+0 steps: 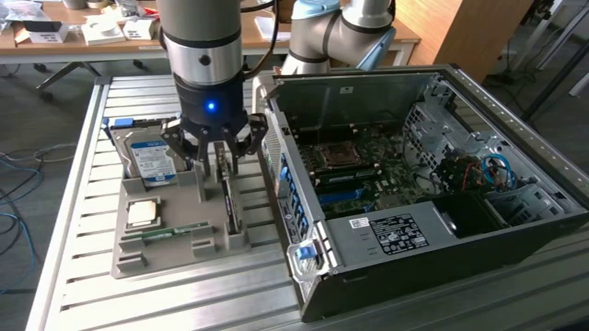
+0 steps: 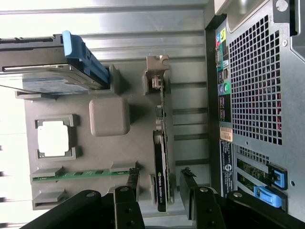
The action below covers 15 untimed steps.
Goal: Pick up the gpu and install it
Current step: 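Pick up the gpu and move the gpu toward the slot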
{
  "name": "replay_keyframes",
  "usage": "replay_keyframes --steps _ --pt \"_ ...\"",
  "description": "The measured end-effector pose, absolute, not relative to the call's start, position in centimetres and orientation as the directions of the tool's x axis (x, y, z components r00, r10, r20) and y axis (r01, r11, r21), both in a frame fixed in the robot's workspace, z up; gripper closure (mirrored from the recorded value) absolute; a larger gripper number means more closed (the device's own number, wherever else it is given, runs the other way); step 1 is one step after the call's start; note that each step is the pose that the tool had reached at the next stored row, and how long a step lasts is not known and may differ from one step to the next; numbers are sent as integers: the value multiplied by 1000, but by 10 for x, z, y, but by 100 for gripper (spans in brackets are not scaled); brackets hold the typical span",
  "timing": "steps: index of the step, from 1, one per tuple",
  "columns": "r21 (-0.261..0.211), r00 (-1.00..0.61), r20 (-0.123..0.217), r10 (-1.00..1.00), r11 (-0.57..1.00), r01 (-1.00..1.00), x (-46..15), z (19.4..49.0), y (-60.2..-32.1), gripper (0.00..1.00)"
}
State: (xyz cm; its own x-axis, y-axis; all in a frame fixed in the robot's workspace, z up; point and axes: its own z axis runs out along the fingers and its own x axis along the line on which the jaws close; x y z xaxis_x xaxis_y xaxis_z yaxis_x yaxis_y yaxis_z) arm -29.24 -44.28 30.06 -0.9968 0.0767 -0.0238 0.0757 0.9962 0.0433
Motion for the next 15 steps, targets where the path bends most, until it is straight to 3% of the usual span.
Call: replay_keyframes --steps 15 --pt "43 -997 -23 77 996 76 -292 280 -443 53"
